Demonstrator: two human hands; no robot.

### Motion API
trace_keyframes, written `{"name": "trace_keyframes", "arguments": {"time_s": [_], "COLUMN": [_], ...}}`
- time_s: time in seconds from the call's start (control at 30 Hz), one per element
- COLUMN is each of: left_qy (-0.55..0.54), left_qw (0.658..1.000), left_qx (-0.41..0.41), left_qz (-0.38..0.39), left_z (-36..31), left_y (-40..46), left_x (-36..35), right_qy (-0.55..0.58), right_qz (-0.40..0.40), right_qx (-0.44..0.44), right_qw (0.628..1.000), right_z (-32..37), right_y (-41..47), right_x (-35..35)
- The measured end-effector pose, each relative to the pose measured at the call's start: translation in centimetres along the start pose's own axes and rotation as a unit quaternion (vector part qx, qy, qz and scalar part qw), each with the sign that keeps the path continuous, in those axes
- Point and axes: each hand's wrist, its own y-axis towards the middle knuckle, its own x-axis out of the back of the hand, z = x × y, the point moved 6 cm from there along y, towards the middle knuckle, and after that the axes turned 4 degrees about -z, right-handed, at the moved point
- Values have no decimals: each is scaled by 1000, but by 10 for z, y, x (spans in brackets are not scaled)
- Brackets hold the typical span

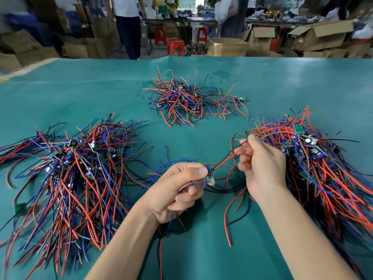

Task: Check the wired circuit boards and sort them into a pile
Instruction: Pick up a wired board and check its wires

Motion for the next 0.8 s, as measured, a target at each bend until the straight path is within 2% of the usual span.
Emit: {"name": "trace_keyframes", "arguments": {"time_s": [0.07,0.17,0.23,0.3,0.37,0.5,0.6,0.8], "left_qy": [-33,-33,-6,40,73,79,68,53], "left_qw": [999,994,992,990,988,985,987,990], "left_qx": [-20,-56,-72,-81,-88,-91,-88,-59], "left_qz": [-20,-86,-106,-108,-108,-124,-119,-119], "left_z": [-2,-7,-8,-9,-10,-9,-8,-5], "left_y": [2,6,8,7,7,6,7,6], "left_x": [5,15,17,15,14,16,16,15], "right_qy": [57,-20,-119,-196,-225,-185,-185,-185], "right_qz": [19,107,203,268,276,294,305,260], "right_qx": [-63,-102,-51,46,98,74,90,132], "right_qw": [996,989,971,942,929,935,930,938], "right_z": [-3,-10,-14,-12,-7,-2,2,8], "right_y": [-2,-16,-33,-48,-52,-48,-49,-46], "right_x": [-2,-16,-33,-45,-47,-43,-43,-38]}}
